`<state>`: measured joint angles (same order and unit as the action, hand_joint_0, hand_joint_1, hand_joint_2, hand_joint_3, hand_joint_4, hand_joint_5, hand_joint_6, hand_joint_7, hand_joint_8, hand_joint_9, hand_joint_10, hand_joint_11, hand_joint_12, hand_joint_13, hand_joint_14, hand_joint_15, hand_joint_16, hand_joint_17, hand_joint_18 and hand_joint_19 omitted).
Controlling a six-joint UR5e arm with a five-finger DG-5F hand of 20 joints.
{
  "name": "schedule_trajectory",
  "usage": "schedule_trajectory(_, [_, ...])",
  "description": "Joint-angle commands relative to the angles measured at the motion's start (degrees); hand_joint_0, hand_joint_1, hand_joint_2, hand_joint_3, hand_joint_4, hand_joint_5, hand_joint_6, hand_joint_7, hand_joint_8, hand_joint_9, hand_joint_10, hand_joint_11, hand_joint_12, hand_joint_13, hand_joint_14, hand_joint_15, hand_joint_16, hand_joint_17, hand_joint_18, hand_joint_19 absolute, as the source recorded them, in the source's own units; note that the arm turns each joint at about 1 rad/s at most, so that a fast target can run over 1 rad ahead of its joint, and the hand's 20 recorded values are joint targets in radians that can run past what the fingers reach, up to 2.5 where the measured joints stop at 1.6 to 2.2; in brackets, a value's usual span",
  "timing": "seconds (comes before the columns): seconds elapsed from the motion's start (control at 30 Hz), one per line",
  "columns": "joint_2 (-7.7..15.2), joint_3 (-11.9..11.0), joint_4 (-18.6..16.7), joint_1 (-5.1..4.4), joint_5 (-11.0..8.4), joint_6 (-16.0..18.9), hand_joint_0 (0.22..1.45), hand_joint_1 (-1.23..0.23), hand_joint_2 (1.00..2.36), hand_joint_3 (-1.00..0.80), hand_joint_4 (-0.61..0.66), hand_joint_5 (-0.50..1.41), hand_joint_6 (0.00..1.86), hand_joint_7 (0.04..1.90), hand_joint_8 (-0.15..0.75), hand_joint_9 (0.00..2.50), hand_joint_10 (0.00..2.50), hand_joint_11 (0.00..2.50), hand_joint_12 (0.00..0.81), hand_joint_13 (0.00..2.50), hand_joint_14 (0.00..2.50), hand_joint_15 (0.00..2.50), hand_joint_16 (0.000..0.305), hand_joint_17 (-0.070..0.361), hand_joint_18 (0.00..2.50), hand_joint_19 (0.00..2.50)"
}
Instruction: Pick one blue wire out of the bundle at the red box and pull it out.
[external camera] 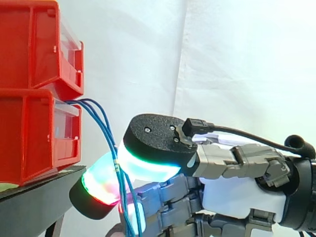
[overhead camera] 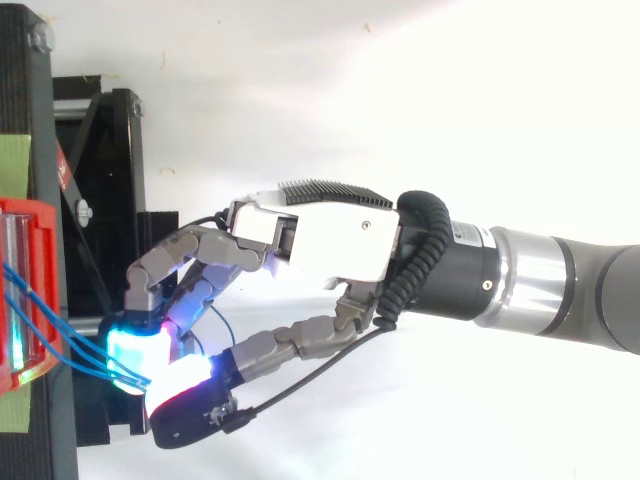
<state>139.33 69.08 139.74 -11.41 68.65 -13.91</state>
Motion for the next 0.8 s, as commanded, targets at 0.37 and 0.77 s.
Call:
schedule_trajectory(0.37, [-0.7, -0.8, 1.1, -0.02, 0.08, 2.3, 0.68, -0.81, 1.02, -0.2, 0.03, -0.17, 0.98, 1.06, 0.36, 1.0, 0.01, 0.83, 0.421, 0.96, 0.02, 0.58, 0.05, 0.112, 0.83, 0.51])
schedule_trajectory(0.77, [-5.2, -0.7, 17.8, 0.33, 2.02, 7.3, 0.67, -0.8, 1.02, -0.2, 0.04, -0.17, 0.98, 1.06, 0.362, 1.01, 0.01, 0.84, 0.423, 0.96, 0.02, 0.58, 0.05, 0.112, 0.83, 0.51])
